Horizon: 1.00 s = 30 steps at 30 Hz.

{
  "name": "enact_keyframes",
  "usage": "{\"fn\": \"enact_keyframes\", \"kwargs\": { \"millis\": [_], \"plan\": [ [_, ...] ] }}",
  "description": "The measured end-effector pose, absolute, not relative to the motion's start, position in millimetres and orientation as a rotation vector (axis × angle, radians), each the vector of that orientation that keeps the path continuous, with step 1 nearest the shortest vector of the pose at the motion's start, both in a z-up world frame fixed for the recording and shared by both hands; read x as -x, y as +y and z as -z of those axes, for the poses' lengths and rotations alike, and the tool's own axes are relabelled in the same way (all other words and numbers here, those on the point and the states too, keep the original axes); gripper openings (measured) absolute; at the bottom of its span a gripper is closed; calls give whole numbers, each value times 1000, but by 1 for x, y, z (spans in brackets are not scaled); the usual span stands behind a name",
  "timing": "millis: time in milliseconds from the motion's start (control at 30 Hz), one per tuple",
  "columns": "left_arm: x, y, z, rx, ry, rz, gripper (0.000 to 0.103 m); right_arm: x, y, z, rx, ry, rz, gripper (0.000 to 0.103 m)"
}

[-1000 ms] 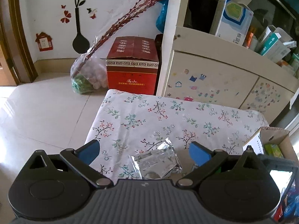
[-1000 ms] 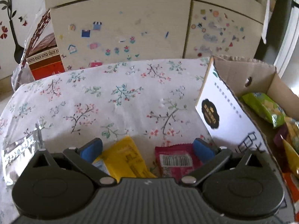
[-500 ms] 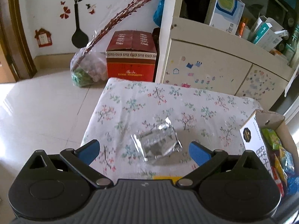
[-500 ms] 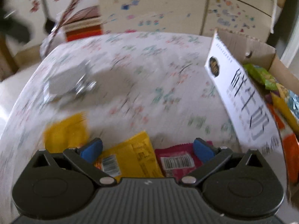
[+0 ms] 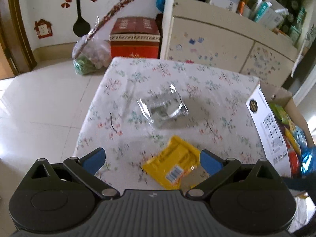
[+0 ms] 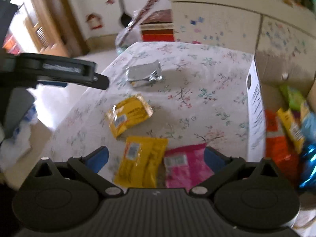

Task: Organize snacks
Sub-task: 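Move the left gripper over the yellow packet while the right gripper lowers onto the pink packet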

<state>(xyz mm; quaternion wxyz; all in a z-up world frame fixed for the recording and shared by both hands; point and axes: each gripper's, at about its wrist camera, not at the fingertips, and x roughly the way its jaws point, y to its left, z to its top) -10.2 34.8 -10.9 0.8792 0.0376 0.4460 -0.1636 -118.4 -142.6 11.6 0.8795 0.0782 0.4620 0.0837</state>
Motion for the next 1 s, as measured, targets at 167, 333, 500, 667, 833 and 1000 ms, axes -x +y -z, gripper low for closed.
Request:
{"fn": "enact_keyframes", "kwargs": {
  "millis": [167,333,500,667,833,1000],
  "plan": [
    [19,30,20,-62,977,358,103,140,-153,-11,-201,966,-213,102],
    [33,18,35,-95,1019,395,103,138,-142,7,-77,1010,-194,98],
    [39,10,44,-105,1052,419,103,132,-142,20,-64,1017,-164,84],
    [39,4,48,-108,1073,422,103,121,-145,35,-97,1044,-116,82],
    [39,0,54,-107,1100,430,103,114,-145,46,-108,1053,-66,81],
    [40,-5,59,-106,1119,441,103,113,-148,50,-160,1059,-59,83]
  ]
}}
